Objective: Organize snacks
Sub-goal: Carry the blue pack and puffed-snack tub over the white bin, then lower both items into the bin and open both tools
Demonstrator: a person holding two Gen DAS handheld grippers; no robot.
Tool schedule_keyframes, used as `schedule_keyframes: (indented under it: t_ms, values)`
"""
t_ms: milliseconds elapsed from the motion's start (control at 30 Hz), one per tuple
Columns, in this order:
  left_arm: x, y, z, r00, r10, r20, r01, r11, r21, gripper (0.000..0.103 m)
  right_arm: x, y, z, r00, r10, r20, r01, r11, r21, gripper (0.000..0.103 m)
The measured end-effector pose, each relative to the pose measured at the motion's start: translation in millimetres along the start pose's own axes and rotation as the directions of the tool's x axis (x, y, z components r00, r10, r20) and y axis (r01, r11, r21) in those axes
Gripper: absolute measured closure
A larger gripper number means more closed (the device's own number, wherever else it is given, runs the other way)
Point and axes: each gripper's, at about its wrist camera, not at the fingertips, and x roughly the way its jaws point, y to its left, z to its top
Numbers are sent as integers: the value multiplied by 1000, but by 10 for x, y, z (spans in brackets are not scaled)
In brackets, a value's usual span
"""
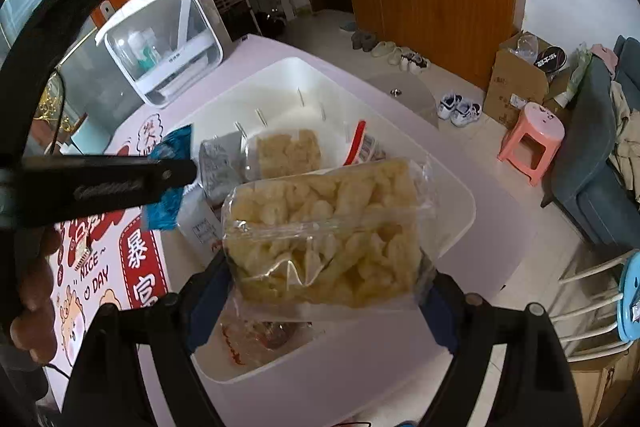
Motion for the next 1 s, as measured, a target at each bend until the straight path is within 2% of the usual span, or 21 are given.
schedule_keyframes:
  t_ms: [200, 533, 600, 633, 667, 733, 1000]
  values:
    - [235, -144, 52, 999, 9, -38, -8, 999, 35, 72, 99, 23, -6, 999, -28, -21, 28, 999, -19, 18]
    - [354, -177, 8, 997, 46, -56, -42, 997, 62, 71, 302, 139, 35, 996, -14, -83, 11, 999, -35, 17]
    - [353, -159, 5, 997, 48, -56, -44, 997, 62, 67, 355, 155, 30, 994, -16, -104, 12, 999, -42, 16]
    - [351, -144, 0, 997, 47, -56, -44, 997, 60, 57, 374, 162, 26, 994, -15, -109, 10, 999, -45, 16]
    - [343, -127, -5, 997, 46, -54, -43, 998, 55, 39, 386, 161, 22, 994, -18, -108, 13, 999, -46, 16]
    - [295, -97, -18, 999, 41, -30, -40, 998, 46, 26, 392, 174, 7, 995, -22, -101, 17, 998, -54, 14]
    - [222, -42, -82, 999, 37, -29, -36, 999, 34, 26, 339, 268, 2, 996, -36, -79, 29, 995, -95, 13]
